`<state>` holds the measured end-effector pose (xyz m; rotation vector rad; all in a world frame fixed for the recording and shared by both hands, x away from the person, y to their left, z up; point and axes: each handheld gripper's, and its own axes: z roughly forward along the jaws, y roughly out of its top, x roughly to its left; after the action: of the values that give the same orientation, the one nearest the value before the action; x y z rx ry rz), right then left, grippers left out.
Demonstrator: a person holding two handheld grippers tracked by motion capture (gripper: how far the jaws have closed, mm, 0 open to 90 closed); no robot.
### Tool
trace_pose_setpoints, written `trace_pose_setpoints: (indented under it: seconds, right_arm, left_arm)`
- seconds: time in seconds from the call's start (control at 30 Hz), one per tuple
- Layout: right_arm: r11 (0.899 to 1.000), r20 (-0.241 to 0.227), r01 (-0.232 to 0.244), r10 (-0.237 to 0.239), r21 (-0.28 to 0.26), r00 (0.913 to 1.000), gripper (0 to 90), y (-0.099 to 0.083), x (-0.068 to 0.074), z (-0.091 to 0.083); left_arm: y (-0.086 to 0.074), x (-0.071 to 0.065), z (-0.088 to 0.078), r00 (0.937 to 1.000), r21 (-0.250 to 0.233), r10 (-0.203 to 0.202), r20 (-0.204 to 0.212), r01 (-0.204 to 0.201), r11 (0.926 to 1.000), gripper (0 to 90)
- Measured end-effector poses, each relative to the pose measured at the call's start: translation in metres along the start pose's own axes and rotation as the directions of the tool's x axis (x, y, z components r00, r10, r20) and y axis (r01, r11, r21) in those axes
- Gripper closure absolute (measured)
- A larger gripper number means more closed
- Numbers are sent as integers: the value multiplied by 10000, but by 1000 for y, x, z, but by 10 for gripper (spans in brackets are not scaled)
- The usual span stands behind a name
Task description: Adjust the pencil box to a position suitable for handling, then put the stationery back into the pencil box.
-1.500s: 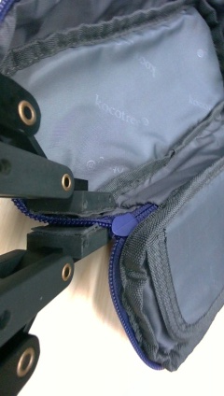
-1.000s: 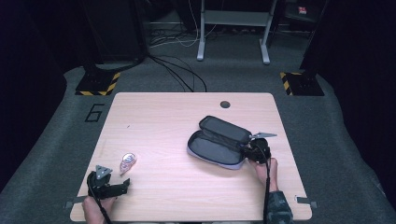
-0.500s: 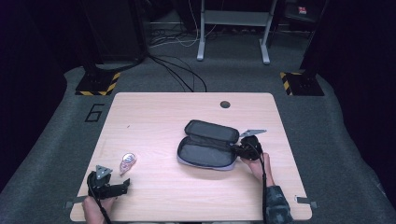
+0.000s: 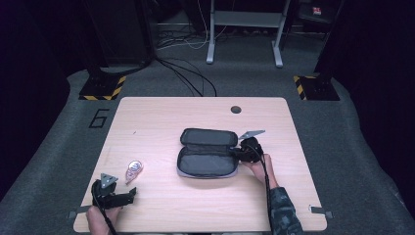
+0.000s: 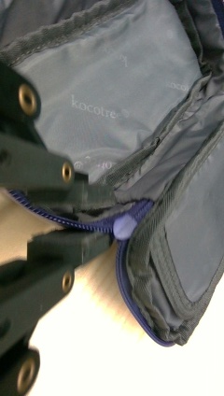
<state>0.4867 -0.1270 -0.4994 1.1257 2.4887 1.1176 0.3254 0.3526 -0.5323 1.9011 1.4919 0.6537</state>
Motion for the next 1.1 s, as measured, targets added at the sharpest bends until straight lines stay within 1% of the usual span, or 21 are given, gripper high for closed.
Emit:
trace_pose_setpoints:
  seconds: [0.07,0.1,0.17,0.2,0.23,0.27,0.4,0.5,0.6,0.67,0.7,0.73,0.8,0.83,0.9,0.93,0.97,1.0,1.03,1.07,1.1]
  right_arm:
    - [10000,46,-43,43,56,10000,554,0,1,-2]
    - [9999,45,-146,147,-53,9999,512,0,2,-5]
    - [9991,287,-251,261,-350,9992,382,-1,1,-14]
    - [9984,248,-300,312,-480,9992,341,-2,1,-20]
    - [9971,390,-377,404,-660,9984,301,-4,1,-25]
    - [9964,502,-418,455,-731,9977,263,-5,1,-31]
    - [9942,1068,-519,619,-944,9923,170,-19,4,-50]
    - [9940,1544,-541,685,-954,9856,139,-33,5,-61]
    - [9930,1975,-763,928,-897,9759,101,-50,3,-70]
    - [9898,2124,-1053,1237,-960,9693,87,-62,2,-75]
    - [9895,2262,-1092,1283,-951,9656,79,-68,1,-77]
    - [9893,2317,-1091,1290,-969,9642,74,-74,0,-79]
    - [9867,2422,-1245,1467,-1045,9591,72,-85,-3,-83]
    - [9848,2541,-1375,1604,-1058,9538,65,-91,-4,-85]
    - [9832,2648,-1467,1710,-1091,9490,65,-99,-7,-88]
    - [9808,2713,-1579,1839,-1148,9448,62,-103,-7,-89]
    - [9815,2806,-1565,1818,-1102,9425,60,-107,-8,-91]
    - [9801,2933,-1641,1903,-1116,9369,60,-110,-8,-91]
    - [9797,3092,-1604,1904,-1201,9317,59,-113,-8,-92]
    - [9807,3174,-1609,1885,-1113,9294,54,-115,-9,-93]
    - [9784,3260,-1696,1995,-1179,9241,54,-118,-10,-92]
  left_arm:
    - [0,0,0,10000,-3,-1,6,1,10000,21]
    - [0,0,0,10000,-3,3,6,-3,10000,21]
    - [0,0,0,10000,-6,1,6,-1,10000,20]
    - [0,0,0,10000,-3,8,10,-8,10000,21]
    - [0,0,0,10000,2,13,11,-13,10000,21]
    - [0,0,0,10000,-1,12,13,-12,10000,21]
    - [0,0,0,10000,-4,12,15,-12,10000,21]
    - [0,0,0,10000,-5,14,15,-14,10000,21]
    - [0,0,0,10000,1,16,20,-16,10000,21]
    - [0,0,0,10000,-3,15,18,-15,10000,21]
    - [0,0,0,10000,-3,15,18,-15,10000,21]
    - [0,0,0,10000,-10,5,15,-5,10000,21]
    - [0,0,0,10000,-5,12,17,-12,10000,21]
    - [0,0,0,10000,-5,13,18,-13,10000,21]
    - [0,0,0,10000,-5,11,14,-11,10000,21]
    - [0,0,0,10000,0,11,19,-11,10000,21]
    - [0,0,0,10000,4,16,22,-16,10000,21]
    - [0,0,0,10000,10,26,31,-26,10000,21]
    - [0,0,0,10000,14,13,73,-13,10000,20]
    - [0,0,0,9999,10,52,99,-52,10000,20]
    - [0,-1,0,9999,-41,90,83,-90,10000,20]
